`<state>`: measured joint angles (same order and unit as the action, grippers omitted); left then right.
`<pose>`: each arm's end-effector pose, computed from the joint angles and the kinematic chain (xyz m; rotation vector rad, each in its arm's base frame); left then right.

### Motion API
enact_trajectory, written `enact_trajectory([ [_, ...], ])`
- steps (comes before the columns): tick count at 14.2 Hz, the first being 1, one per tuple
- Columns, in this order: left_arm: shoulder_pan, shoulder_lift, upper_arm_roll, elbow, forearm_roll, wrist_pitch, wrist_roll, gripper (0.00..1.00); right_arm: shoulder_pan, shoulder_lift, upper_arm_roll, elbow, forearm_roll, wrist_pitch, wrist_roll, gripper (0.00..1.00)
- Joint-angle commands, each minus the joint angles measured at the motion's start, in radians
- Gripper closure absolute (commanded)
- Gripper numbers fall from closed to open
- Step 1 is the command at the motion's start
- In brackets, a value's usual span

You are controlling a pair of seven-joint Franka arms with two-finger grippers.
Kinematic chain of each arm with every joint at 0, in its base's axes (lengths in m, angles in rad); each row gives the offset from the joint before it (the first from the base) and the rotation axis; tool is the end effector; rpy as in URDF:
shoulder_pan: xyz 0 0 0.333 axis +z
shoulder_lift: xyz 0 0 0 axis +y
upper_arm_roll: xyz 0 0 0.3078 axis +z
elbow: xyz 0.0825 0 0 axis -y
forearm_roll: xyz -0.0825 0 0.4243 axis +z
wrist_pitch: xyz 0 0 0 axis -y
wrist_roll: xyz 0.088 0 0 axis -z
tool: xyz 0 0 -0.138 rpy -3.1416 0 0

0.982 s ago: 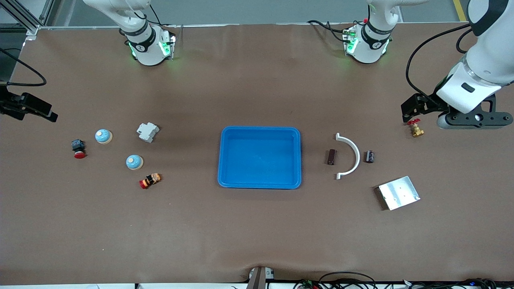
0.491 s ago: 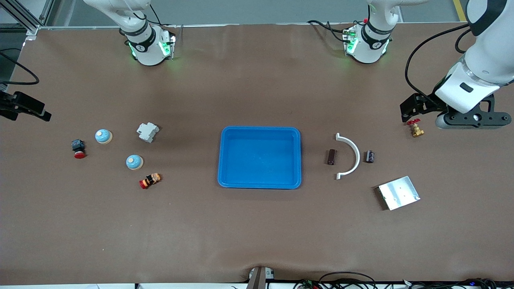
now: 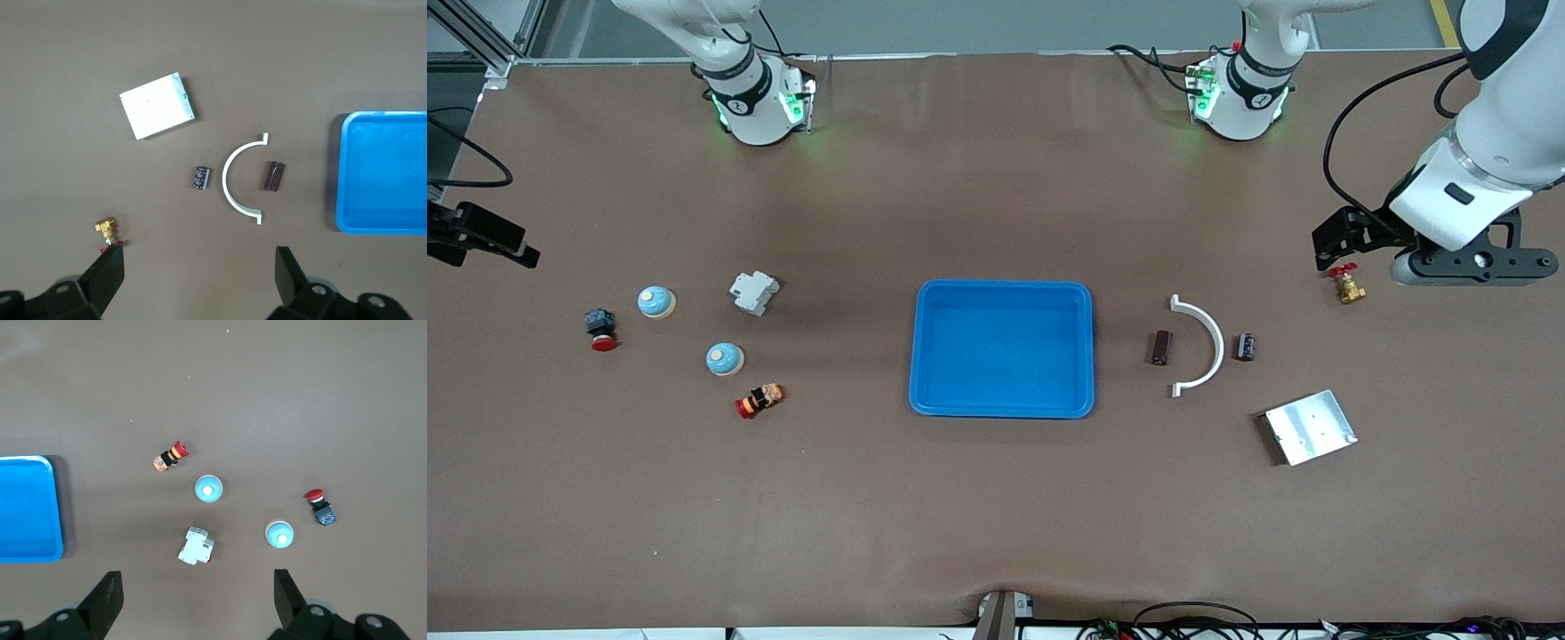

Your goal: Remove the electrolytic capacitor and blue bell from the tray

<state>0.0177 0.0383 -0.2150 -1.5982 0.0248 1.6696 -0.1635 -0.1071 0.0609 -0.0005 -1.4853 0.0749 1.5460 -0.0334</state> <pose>0.6044 -0.1156 0.5574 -3.1304 0.0556 -0.0570 0.6088 -0.0552 0.5905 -3.0649 0.1109 -0.0078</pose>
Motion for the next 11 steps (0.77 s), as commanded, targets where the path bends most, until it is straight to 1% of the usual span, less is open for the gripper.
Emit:
enact_trajectory([
  [1, 0.002, -0.009, -0.007, 0.003, 0.015, 0.013, 0.007, 0.0, -0.011, 0.0, 0.013, 0.01, 0.0, -0.011, -0.005, 0.0],
  [4, 0.002, -0.014, -0.01, 0.0, 0.015, 0.013, 0.042, 0.0, -0.01, -0.001, 0.014, 0.01, -0.006, -0.011, -0.013, 0.0],
  [6, 0.002, -0.014, -0.01, -0.002, 0.015, 0.019, 0.045, 0.0, 0.001, -0.003, 0.02, 0.01, -0.052, -0.012, -0.005, 0.0],
  [8, 0.004, -0.015, -0.01, -0.005, 0.015, 0.019, 0.047, 0.0, 0.017, -0.006, 0.022, 0.007, -0.07, -0.015, -0.003, 0.0],
  [11, 0.004, -0.015, -0.009, -0.005, 0.015, 0.021, 0.045, 0.0, 0.018, -0.006, 0.022, 0.008, -0.072, -0.014, -0.002, 0.0],
])
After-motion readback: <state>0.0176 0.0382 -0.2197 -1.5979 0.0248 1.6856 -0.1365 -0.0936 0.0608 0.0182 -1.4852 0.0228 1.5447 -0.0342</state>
